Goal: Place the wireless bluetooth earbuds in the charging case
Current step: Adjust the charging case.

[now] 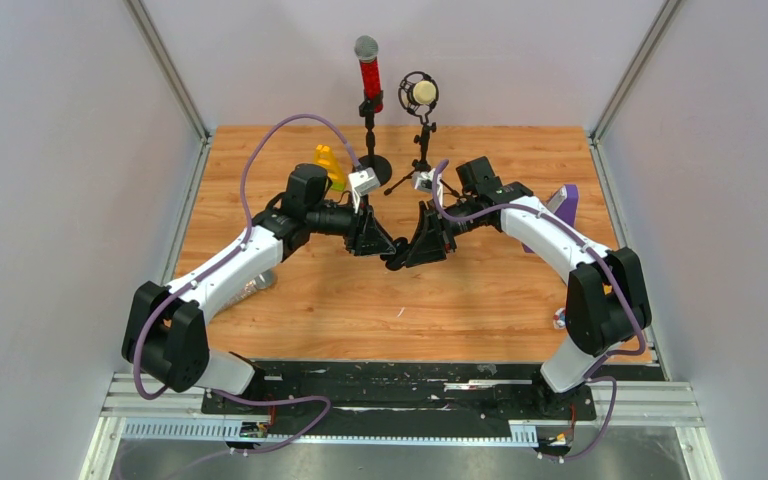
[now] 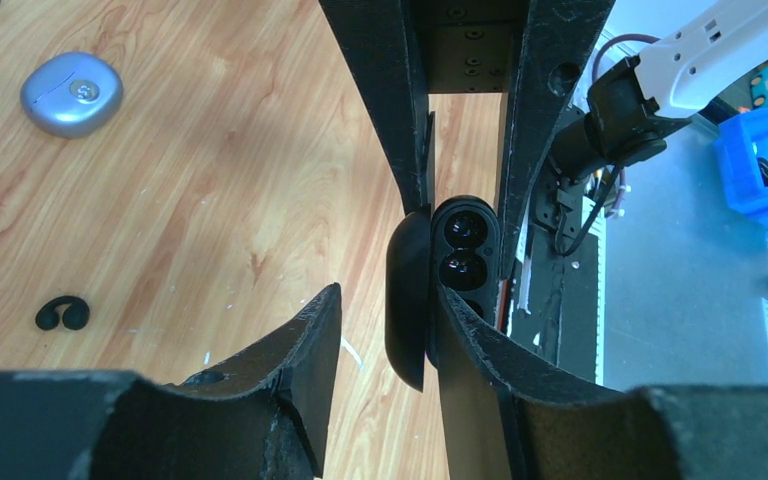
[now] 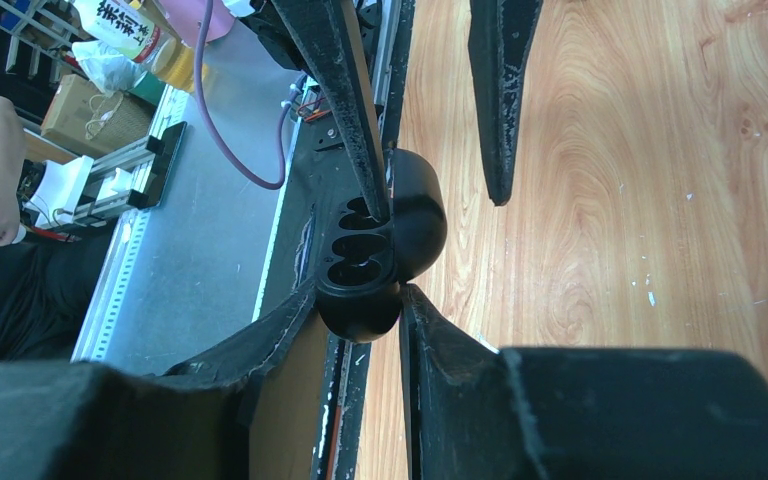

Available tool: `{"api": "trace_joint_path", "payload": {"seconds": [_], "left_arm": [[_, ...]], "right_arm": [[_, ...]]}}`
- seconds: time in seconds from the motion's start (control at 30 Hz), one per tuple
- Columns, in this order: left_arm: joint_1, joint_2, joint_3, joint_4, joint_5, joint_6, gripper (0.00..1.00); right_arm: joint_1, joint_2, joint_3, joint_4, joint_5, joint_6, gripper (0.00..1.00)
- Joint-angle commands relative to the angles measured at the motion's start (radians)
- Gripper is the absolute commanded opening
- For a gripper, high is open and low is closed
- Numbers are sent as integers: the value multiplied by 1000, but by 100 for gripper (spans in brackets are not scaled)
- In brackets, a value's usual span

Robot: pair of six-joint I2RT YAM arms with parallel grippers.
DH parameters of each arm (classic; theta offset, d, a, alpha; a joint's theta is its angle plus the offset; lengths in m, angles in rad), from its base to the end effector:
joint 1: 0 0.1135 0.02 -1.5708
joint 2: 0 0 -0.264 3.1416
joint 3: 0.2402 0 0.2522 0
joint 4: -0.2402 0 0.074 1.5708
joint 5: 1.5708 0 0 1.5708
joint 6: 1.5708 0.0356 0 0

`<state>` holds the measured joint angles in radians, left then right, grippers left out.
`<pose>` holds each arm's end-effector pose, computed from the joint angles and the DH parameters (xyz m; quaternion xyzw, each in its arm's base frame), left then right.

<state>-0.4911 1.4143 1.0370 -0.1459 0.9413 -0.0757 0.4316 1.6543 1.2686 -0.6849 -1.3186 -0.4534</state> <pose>0.2606 -0.1720 0.2924 0.3811 0.7084 -0.5017 0.3182 0.2865 0.1699 0.2673 -0.4649 0.6272 0.5913 0.2021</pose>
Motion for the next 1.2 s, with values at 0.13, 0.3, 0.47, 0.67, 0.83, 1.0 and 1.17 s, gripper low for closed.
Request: {"api": "trace_joint_path", "payload": {"seconds": [0.13,0.3,0.47,0.67,0.83,1.0,1.17], "left_arm": [[-6,-18,38,14,20,8,45],[-5,-14,40,19,37,2,47],[-6,-9,42,20,48,-4,58],[-5,-3,46,18,57,-10,49],[-6,6,53,15,79,-17,45],[-6,9,55,9,92,-15,52],[-7,6,54,0,89,3,53]], "right_arm": [[8,-27,38,4,-53,-18,9],[9,-28,38,2,-56,-21,9],[9,-33,37,-2,-60,-26,9],[9,-33,36,-3,-57,-30,9],[9,-33,37,-6,-56,-35,9],[9,-36,38,-7,-57,-35,9],[9,-37,40,-7,-60,-35,9]]}}
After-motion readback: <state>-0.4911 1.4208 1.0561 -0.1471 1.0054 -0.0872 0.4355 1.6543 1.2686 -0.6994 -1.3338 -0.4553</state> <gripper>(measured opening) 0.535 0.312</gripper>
